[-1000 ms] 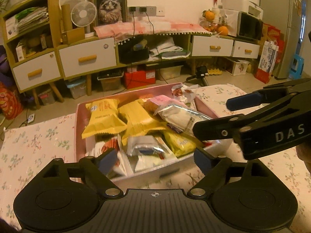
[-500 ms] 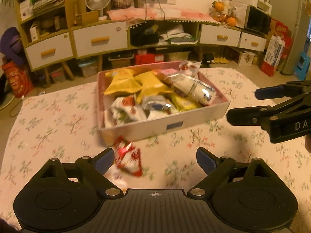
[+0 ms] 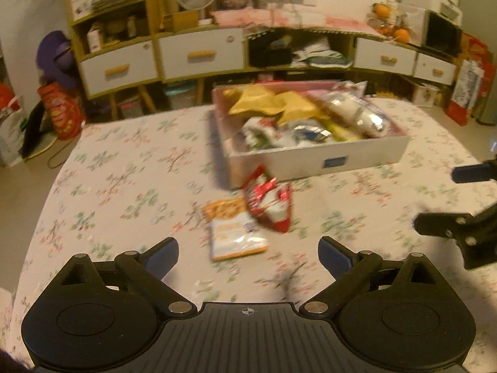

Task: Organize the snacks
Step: 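Move both tools back toward the last two packets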

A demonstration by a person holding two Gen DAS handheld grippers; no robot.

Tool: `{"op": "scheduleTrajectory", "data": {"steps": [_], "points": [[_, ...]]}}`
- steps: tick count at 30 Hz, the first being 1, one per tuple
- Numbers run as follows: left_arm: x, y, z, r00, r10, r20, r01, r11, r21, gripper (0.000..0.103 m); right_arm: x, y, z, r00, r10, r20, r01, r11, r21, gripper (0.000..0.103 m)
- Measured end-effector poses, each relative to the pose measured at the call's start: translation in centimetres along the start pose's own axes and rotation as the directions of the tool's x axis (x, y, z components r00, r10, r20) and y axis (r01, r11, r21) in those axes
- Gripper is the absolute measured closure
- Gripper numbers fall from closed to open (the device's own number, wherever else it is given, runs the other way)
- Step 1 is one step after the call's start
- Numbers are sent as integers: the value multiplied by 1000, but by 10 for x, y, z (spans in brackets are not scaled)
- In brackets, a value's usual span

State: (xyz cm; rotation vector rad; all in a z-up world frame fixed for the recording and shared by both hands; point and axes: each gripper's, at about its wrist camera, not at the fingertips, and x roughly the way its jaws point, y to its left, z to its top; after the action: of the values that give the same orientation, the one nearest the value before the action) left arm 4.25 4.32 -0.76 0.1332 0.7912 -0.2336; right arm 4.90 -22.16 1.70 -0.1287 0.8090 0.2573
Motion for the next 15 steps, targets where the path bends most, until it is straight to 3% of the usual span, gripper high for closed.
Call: {"op": "scheduleTrajectory", "data": {"steps": [15], "points": [[47, 9, -7, 996, 81, -26, -81, 997, 0, 9, 26, 18, -3, 997, -17, -75, 13, 999, -44, 0]]}}
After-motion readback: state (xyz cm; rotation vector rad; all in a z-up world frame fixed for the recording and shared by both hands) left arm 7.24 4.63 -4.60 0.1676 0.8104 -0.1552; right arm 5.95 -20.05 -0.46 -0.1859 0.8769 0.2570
